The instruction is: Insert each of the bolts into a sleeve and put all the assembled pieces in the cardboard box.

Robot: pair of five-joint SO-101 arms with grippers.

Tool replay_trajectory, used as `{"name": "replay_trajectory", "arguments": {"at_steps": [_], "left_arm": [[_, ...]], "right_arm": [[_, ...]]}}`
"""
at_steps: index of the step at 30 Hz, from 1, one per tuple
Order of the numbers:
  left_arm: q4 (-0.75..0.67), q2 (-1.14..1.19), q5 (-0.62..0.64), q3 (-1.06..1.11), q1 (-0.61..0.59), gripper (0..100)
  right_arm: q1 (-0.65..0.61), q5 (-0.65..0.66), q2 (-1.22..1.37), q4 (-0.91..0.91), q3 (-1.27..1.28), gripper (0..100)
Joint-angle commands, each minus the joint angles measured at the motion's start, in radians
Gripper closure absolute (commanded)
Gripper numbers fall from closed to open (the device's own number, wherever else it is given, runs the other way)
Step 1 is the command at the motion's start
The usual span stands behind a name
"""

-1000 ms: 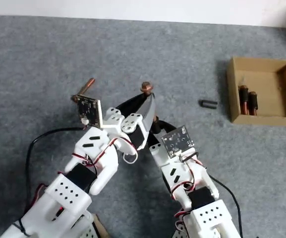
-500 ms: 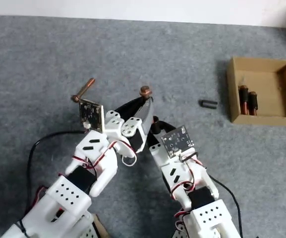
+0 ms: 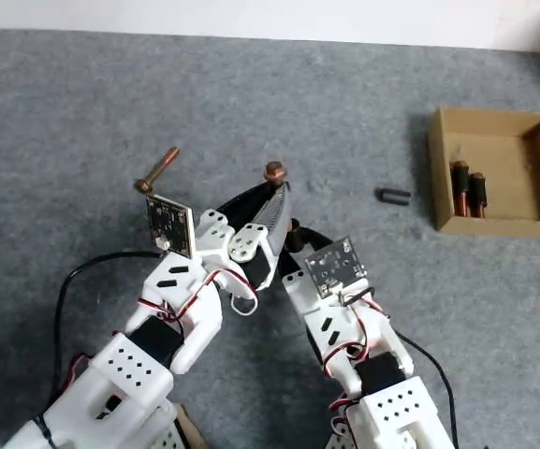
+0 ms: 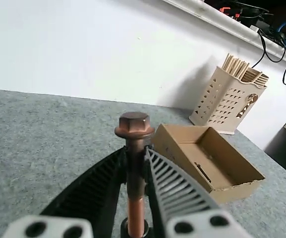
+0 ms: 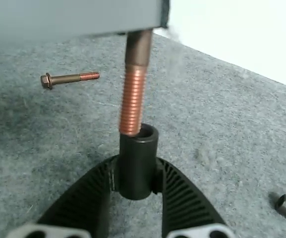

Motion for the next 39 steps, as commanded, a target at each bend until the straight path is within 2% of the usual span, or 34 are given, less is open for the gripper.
{"name": "replay_trajectory", "arguments": {"at_steps": [1, 7, 15, 25, 32, 39], "left_arm": [[-0.031, -0.025, 0.0, -0.012, -0.004, 99], [-0.031, -0.025, -0.006, -0.016, -0.005, 99], [-0.072, -0.025, -0.006, -0.024, -0.062, 99], [-0.072, -0.024, 0.0, -0.024, -0.054, 99], [-0.066, -0.025, 0.0, -0.021, -0.007, 99], [-0.064, -0.025, -0.003, -0.004, -0.008, 99]], "right_arm": [[-0.012, 0.005, -0.027, -0.005, 0.125, 99.3], [-0.015, 0.005, -0.028, -0.008, 0.125, 99.3], [-0.015, 0.003, -0.027, -0.113, 0.133, 99.3], [-0.058, 0.003, -0.027, -0.111, 0.131, 99.3], [-0.058, 0.006, -0.027, -0.113, 0.13, 99.3], [-0.056, 0.008, -0.027, -0.113, 0.125, 99.3]]}}
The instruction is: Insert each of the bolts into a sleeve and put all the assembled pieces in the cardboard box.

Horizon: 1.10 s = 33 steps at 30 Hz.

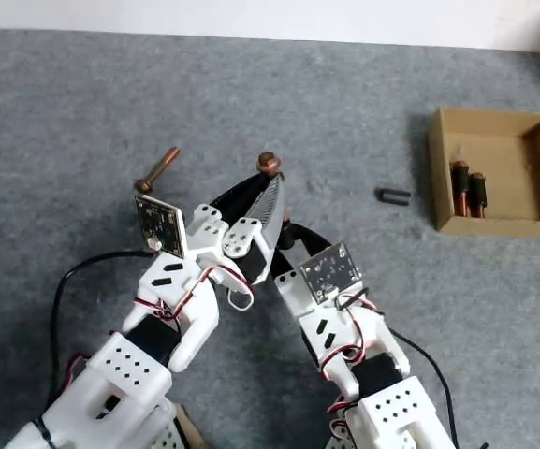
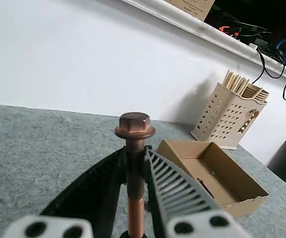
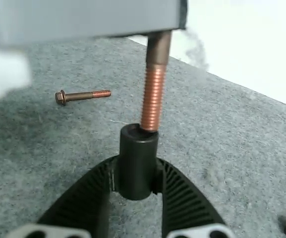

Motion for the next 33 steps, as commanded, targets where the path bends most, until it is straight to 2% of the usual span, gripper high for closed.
{"name": "replay_trajectory", "arguments": {"at_steps": [1, 7, 19, 23, 27, 30, 33], "left_arm": [[-0.018, -0.025, 0.002, 0.001, 0.019, 99], [0.075, -0.027, 0.003, -0.021, 0.021, 99], [0.121, -0.025, 0.002, -0.024, 0.024, 99], [0.207, -0.025, -0.003, -0.028, 0.09, 99], [0.21, -0.025, -0.1, -0.027, 0.12, 99], [0.21, -0.025, -0.112, -0.025, 0.114, 99], [0.212, -0.025, -0.109, -0.025, 0.114, 93]], "right_arm": [[-0.007, 0.008, -0.027, -0.044, 0.125, 99.3], [0.041, 0.005, -0.027, -0.044, 0.125, 99.3], [0.058, 0.005, -0.027, -0.045, 0.125, 99.3], [0.07, 0.005, -0.028, -0.045, 0.125, 99.3], [0.081, 0.005, -0.028, -0.045, 0.125, 99.3], [0.081, 0.005, -0.028, -0.045, 0.125, 99.3], [0.081, 0.005, -0.028, -0.045, 0.125, 99.3]]}}
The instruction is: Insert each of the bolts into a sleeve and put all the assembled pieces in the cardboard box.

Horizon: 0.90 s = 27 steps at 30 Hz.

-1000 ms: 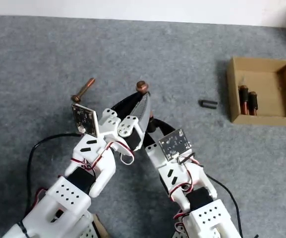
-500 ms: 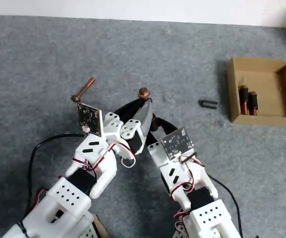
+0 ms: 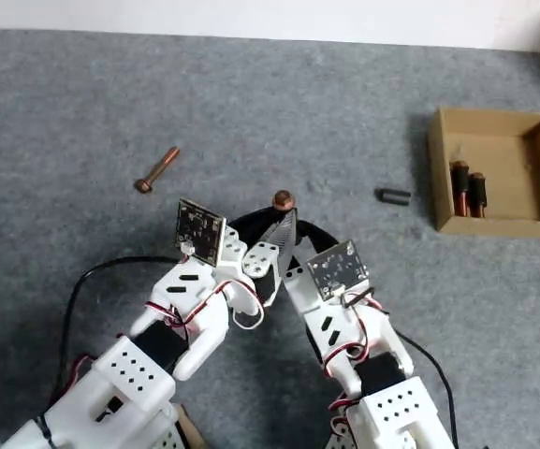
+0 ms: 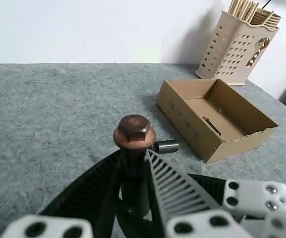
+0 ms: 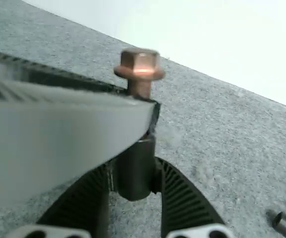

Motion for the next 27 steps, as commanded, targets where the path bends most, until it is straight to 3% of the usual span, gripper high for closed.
{"name": "replay_trajectory", "arguments": {"at_steps": [1, 5, 7, 11, 20, 27], "left_arm": [[0.002, -0.016, -0.008, -0.033, 0.024, 88], [0.097, -0.016, 0.058, -0.059, 0.024, 66], [0.178, -0.016, 0.094, -0.097, 0.024, 61], [0.276, -0.018, 0.112, -0.156, 0.012, 60], [0.278, -0.016, 0.172, -0.193, -0.136, 60], [0.279, -0.015, 0.172, -0.191, -0.154, 60]], "right_arm": [[0.028, 0.003, -0.028, -0.045, 0.124, 99.3], [0.028, 0.003, -0.028, -0.045, 0.124, 99.3], [0.028, 0.003, -0.028, -0.045, 0.124, 99.3], [0.03, 0.003, -0.028, -0.045, 0.124, 99.3], [0.117, 0.003, -0.028, -0.047, 0.124, 99.3], [0.183, 0.002, -0.025, -0.122, 0.131, 99.3]]}}
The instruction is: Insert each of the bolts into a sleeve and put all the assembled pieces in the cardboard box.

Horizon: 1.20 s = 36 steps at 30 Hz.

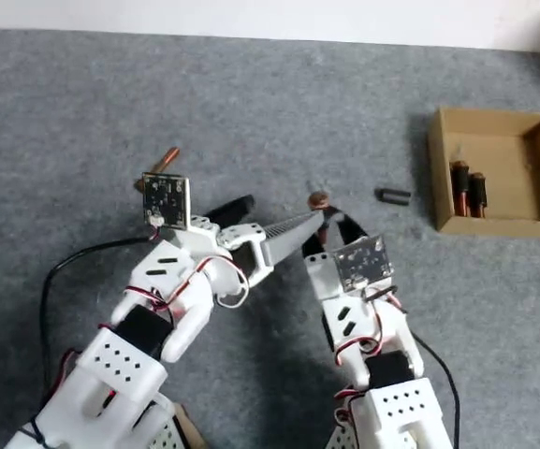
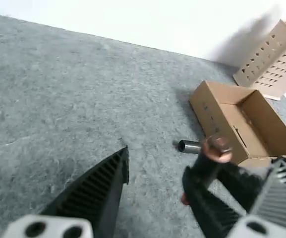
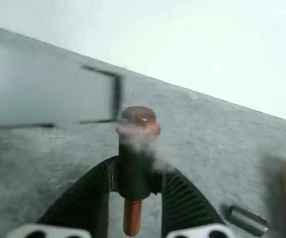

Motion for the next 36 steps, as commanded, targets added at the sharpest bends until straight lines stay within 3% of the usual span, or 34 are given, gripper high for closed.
{"name": "replay_trajectory", "arguments": {"at_steps": [1, 9, 17, 27, 36], "left_arm": [[0.005, -0.013, 0.008, -0.054, -0.008, 60], [0.005, -0.013, 0.008, -0.053, -0.012, 60], [0.005, -0.013, 0.006, -0.051, -0.012, 60], [0.005, -0.012, 0.006, -0.051, -0.012, 60], [0.0, 0.171, 0.005, -0.104, -0.012, 60]], "right_arm": [[0.036, 0.002, -0.022, -0.045, 0.128, 99.3], [0.142, -0.054, -0.018, 0.114, 0.021, 99.3], [0.206, -0.043, -0.018, 0.122, -0.041, 99.3], [0.3, 0.074, -0.016, 0.127, -0.042, 99.3], [0.375, 0.069, 0.027, 0.206, -0.125, 99.4]]}}
